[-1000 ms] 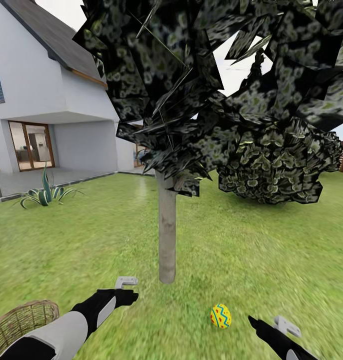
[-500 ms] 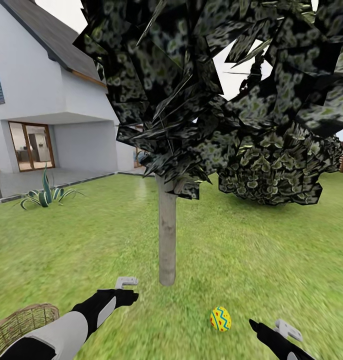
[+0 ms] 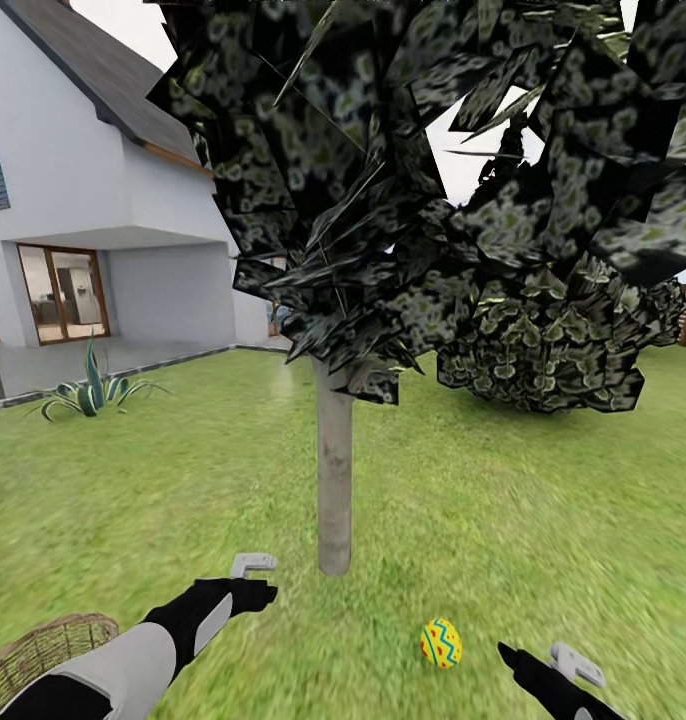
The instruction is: Take the three Easter eggs out of the wicker basket on the lawn in the garden, then place them on the lawn next to a single tree (choose any tree) so that all three eggs are next to the same tree and none are left in the basket.
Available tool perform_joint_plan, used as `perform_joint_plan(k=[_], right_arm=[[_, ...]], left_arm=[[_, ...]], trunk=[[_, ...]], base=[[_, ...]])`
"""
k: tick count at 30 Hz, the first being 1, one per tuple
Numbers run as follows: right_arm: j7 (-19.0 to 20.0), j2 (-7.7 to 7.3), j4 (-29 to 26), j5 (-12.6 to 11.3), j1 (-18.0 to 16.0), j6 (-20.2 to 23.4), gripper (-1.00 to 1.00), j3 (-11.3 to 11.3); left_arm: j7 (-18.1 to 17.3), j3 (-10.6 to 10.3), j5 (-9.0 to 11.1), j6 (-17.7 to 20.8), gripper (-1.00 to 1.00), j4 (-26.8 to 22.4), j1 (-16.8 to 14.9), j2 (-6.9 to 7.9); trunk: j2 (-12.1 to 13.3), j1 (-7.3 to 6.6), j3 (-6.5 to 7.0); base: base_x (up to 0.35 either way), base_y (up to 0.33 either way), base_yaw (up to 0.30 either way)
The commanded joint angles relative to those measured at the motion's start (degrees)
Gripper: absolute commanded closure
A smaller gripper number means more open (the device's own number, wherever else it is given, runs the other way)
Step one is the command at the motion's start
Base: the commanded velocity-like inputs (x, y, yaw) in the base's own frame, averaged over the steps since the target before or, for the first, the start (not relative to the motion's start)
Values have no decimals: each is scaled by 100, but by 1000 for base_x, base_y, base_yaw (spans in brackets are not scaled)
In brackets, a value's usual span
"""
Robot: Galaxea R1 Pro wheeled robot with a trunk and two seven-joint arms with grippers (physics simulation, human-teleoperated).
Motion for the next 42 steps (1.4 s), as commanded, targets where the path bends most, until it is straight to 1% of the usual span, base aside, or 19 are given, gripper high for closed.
perform_joint_plan(k=[1,15,25,42], right_arm=[[27,1,-5,-37,-3,39,-100,-25],[26,-2,-2,-34,-3,39,-100,-24],[26,10,-2,-31,-2,39,-100,-24],[26,22,-2,-4,0,39,-100,-18]], left_arm=[[1,-39,58,26,-100,-7,-3,3],[2,-43,58,26,-100,-7,0,3],[8,-40,55,26,-100,-7,91,11],[9,-40,50,26,-100,-7,102,10]], trunk=[[37,-23,11],[599,-330,262],[1000,-550,442],[1682,-923,747]], base=[[0,0,0],[0,0,0],[0,0,0],[0,0,0]])
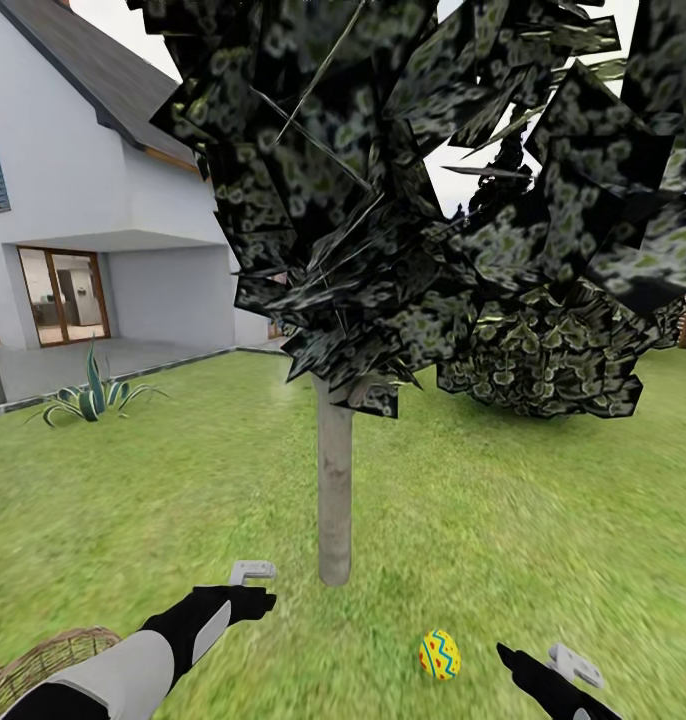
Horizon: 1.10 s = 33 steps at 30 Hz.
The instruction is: Take the three Easter eggs out of the wicker basket on the lawn in the garden, then place them on the lawn next to a single tree (choose any tree) so that all three eggs are next to the same tree and none are left in the basket.
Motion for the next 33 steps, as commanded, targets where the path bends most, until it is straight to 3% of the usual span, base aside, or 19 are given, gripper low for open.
perform_joint_plan(k=[1,33], right_arm=[[27,3,-6,-37,-4,39,-100,-25],[53,3,-14,-74,-3,39,-100,-23]], left_arm=[[1,-39,58,26,-100,-7,-4,3],[1,-42,57,26,-100,-7,-4,3]], trunk=[[36,-22,10],[1320,-725,585]], base=[[0,0,0],[0,0,0]])
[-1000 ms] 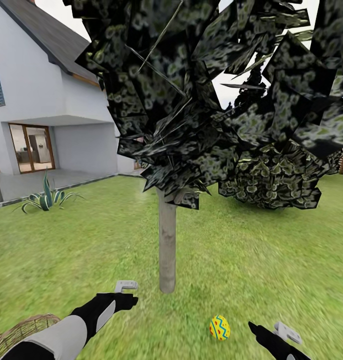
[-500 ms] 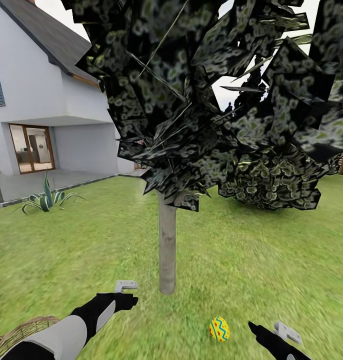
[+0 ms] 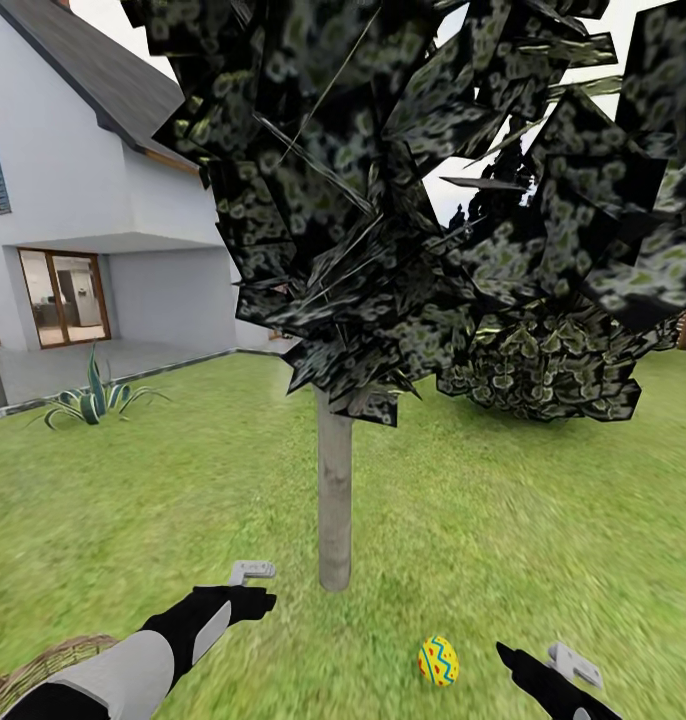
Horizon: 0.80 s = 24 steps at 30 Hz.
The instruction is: Take the three Easter eggs out of the wicker basket on the lawn in the garden, then place them on the lawn next to a single tree (choose any tree) so that all three eggs are next to the same tree and none are left in the basket.
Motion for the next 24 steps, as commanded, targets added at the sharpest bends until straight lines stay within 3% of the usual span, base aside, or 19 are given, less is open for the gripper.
perform_joint_plan(k=[1,18,24], right_arm=[[31,2,-6,-39,-5,40,-100,-25],[42,2,-7,-69,-6,40,-100,-33],[37,2,-5,-41,-5,40,-100,-33]], left_arm=[[1,-38,59,26,-100,-6,-4,3],[1,-38,55,26,-100,-6,-4,3],[1,-38,63,26,-100,-6,-4,4]], trunk=[[35,-22,9],[717,-395,313],[717,-395,298]], base=[[0,0,0],[0,0,6],[0,0,155]])
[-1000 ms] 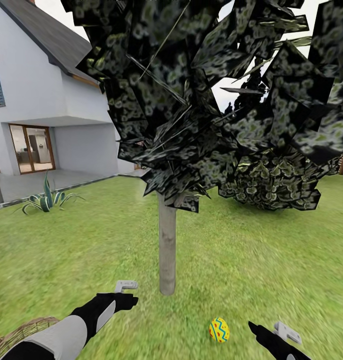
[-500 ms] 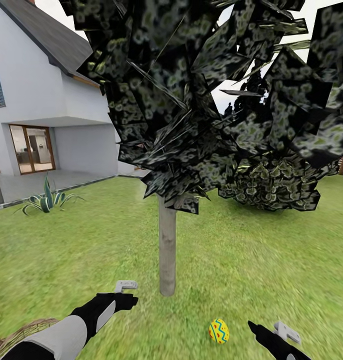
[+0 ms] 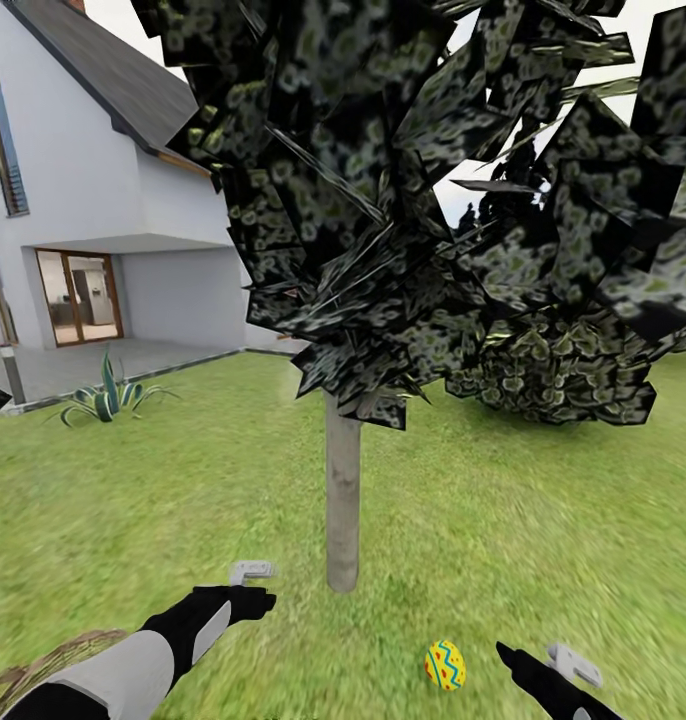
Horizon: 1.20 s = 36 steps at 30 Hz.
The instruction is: Take the three Easter eggs out of the wicker basket on the lawn in the garden, then place them on the lawn next to a single tree (choose any tree) so that all three eggs are next to the same tree and none are left in the basket.
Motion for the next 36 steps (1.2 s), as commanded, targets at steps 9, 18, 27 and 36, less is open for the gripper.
perform_joint_plan(k=[9,18,27,36], right_arm=[[26,7,-3,-9,-2,41,-100,-22],[20,7,-2,-5,-2,41,-100,-19],[17,10,-2,4,-2,41,-100,-16],[17,11,-2,5,-4,41,-100,-10]], left_arm=[[1,-38,63,24,-100,-3,-5,2],[1,-38,63,24,-100,-3,-5,0],[1,-38,64,24,-100,-3,-5,-2],[1,-38,56,24,-100,-3,-5,-5]], trunk=[[113,-64,11],[474,-262,135],[835,-459,260],[1196,-657,384]], base=[[0,0,245],[0,0,260],[0,0,261],[0,0,261]])
